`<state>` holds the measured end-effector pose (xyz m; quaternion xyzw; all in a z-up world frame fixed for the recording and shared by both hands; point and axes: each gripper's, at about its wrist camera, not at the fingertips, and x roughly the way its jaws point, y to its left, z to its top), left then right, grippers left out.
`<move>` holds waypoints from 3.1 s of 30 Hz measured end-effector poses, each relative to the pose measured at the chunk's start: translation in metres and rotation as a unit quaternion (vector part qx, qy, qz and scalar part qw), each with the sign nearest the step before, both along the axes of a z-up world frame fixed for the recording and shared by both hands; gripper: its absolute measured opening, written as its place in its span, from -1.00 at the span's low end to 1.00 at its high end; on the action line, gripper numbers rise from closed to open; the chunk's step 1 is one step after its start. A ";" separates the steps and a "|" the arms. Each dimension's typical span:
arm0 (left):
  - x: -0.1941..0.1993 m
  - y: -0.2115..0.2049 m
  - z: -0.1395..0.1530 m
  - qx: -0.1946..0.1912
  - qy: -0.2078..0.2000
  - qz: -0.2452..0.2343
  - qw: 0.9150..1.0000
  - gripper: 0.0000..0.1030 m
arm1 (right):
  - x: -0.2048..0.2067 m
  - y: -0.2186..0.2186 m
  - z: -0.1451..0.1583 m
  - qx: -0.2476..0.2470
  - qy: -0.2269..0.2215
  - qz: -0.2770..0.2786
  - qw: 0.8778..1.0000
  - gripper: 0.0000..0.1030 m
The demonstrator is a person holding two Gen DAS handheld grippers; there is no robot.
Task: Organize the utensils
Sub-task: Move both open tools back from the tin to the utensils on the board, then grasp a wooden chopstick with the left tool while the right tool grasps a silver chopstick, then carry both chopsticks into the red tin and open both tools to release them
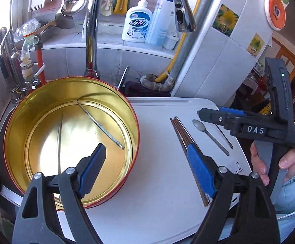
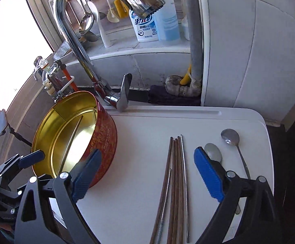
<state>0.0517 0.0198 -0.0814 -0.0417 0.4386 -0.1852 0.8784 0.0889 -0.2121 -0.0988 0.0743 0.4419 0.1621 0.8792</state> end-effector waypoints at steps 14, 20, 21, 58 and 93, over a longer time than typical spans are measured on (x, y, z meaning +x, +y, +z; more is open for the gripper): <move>-0.005 -0.103 -0.087 0.081 0.061 -0.064 0.993 0.56 | -0.034 -0.048 -0.066 -0.079 0.039 0.027 0.996 0.56; 0.006 -0.110 -0.098 0.107 0.060 -0.059 0.991 0.56 | -0.043 -0.048 -0.084 -0.105 0.041 0.042 0.993 0.51; 0.008 -0.111 -0.099 0.110 0.061 -0.059 0.990 0.56 | -0.045 -0.049 -0.087 -0.110 0.041 0.042 0.992 0.49; 0.027 -0.120 -0.106 0.145 0.044 -0.072 0.986 0.56 | -0.042 -0.039 -0.099 -0.143 0.030 0.077 0.986 0.46; 0.004 -0.085 -0.074 0.013 0.083 0.001 0.997 -0.89 | -0.064 -0.067 -0.043 -0.047 0.036 0.047 0.997 -0.89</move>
